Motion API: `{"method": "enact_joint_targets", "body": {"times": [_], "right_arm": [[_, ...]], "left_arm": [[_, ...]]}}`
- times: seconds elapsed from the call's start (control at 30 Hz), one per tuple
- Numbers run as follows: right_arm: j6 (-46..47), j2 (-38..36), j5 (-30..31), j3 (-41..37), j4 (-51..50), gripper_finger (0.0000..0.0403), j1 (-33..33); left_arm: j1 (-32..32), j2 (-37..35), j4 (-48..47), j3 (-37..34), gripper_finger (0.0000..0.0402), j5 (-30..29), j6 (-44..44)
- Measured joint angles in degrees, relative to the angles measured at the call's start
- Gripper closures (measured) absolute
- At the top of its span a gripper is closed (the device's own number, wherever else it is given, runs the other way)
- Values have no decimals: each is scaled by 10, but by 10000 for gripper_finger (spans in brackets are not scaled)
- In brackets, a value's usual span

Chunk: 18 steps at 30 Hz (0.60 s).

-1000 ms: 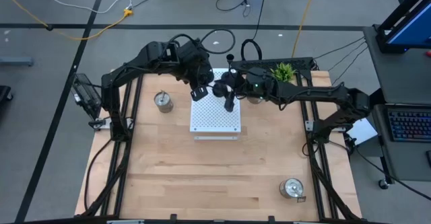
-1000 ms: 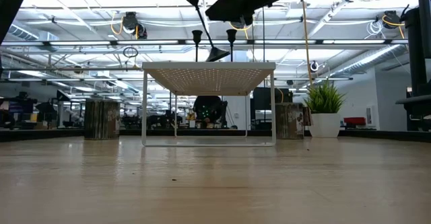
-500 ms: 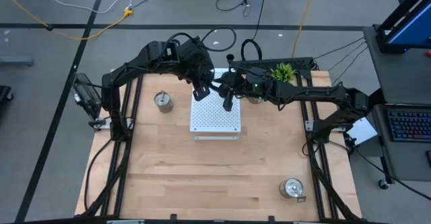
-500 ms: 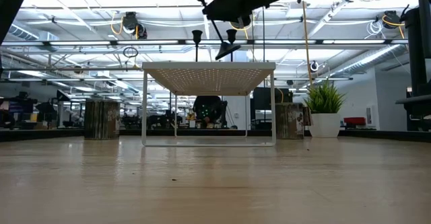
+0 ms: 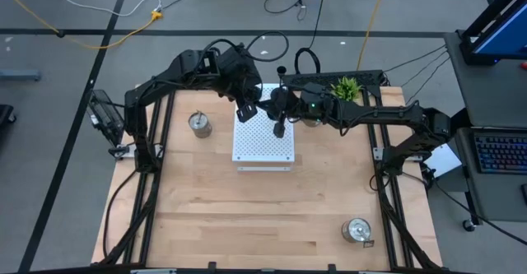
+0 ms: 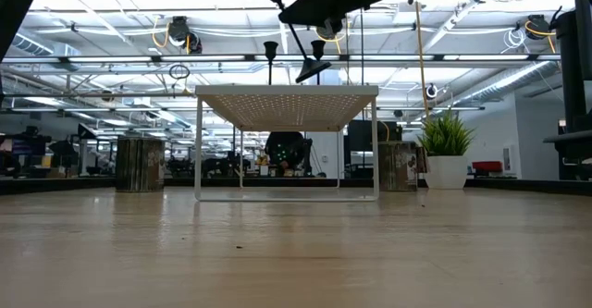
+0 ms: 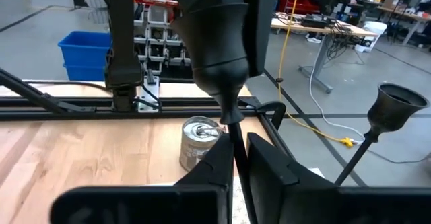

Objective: Pick & Place candle stick holders
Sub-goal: Put the black candle holder on the shelf

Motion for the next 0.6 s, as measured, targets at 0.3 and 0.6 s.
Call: {"method": "enact_joint_targets", "body": {"times": [0.3,0.6], "right_arm": [[0,0,5,0,1,386,0],[13,0,8,0,2,393,0]], "left_arm": [[0,0,0,0,389,0,-1],[1,0,3,0,353,-6,3]]}}
